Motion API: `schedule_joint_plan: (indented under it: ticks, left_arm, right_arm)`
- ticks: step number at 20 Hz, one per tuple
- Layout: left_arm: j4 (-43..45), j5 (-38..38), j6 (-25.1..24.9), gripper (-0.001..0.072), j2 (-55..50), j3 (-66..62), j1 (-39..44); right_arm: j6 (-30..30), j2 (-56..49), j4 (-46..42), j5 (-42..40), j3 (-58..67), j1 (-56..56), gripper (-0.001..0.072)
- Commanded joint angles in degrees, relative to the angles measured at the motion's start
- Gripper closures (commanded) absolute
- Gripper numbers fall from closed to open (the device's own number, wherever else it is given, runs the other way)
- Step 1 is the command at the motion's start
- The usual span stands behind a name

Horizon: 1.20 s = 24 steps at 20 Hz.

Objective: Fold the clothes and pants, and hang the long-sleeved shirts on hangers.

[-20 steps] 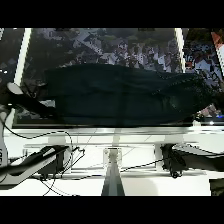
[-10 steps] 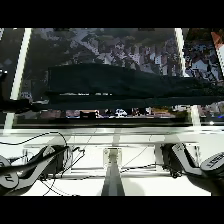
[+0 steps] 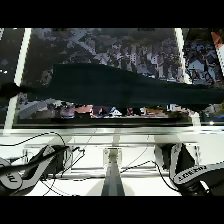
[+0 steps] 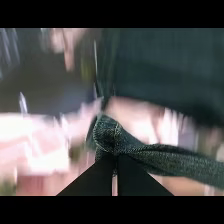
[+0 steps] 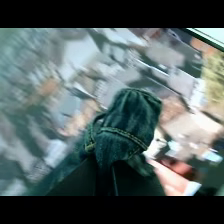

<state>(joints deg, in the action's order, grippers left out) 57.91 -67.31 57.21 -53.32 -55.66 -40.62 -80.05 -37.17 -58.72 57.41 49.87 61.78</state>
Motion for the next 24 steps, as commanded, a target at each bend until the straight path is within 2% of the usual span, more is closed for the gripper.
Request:
schedule_joint_plan:
  ticks: [1,3,5,7,11,14,16,18,21,24]
  left_arm:
    - [-10.0,16.2,3.7,0.0687,0.3,-2.5,-0.1]
    - [-13.3,22.2,3.7,0.0688,0.1,-2.5,1.4]
    - [-13.5,29.2,3.7,0.0689,-0.3,-2.5,4.3]
    - [-13.4,34.5,5.6,0.069,-1.2,-3.3,7.1]
    - [-13.4,36.4,6.7,0.0689,-2.3,-8.8,9.2]
    - [-12.0,35.8,6.5,0.0688,0.1,-11.0,9.2]
    - [-6.5,29.2,6.7,0.0688,1.6,-10.9,9.2]
    - [0.5,18.2,7.5,0.0688,1.6,-10.5,9.2]
    - [13.6,9.9,12.5,0.0689,1.7,-7.3,9.1]
    - [20.2,4.9,13.5,0.0688,2.4,-5.8,9.1]
  right_arm:
    - [-2.4,-0.4,10.5,-10.6,0.0,-3.0,0.0681]
    - [-2.4,-3.8,14.0,-16.3,0.0,-9.1,0.0682]
    - [-2.4,-8.7,14.2,-25.3,1.4,-17.4,0.0682]
    - [-2.4,-15.8,13.2,-29.4,8.1,-24.3,0.0682]
    - [-1.9,-27.3,11.0,-25.5,26.5,-28.0,0.0681]
    - [0.0,-26.3,-3.4,-19.7,29.8,-27.8,0.0681]
    - [-0.7,-26.0,-13.3,-9.5,29.5,-27.8,0.0681]
    - [-1.4,-25.4,-17.6,-3.7,25.4,-27.8,0.0681]
    - [-1.9,-20.9,-21.2,-2.6,12.7,-26.7,0.0682]
    - [-3.0,-13.8,-22.8,-1.1,3.5,-18.9,0.0682]
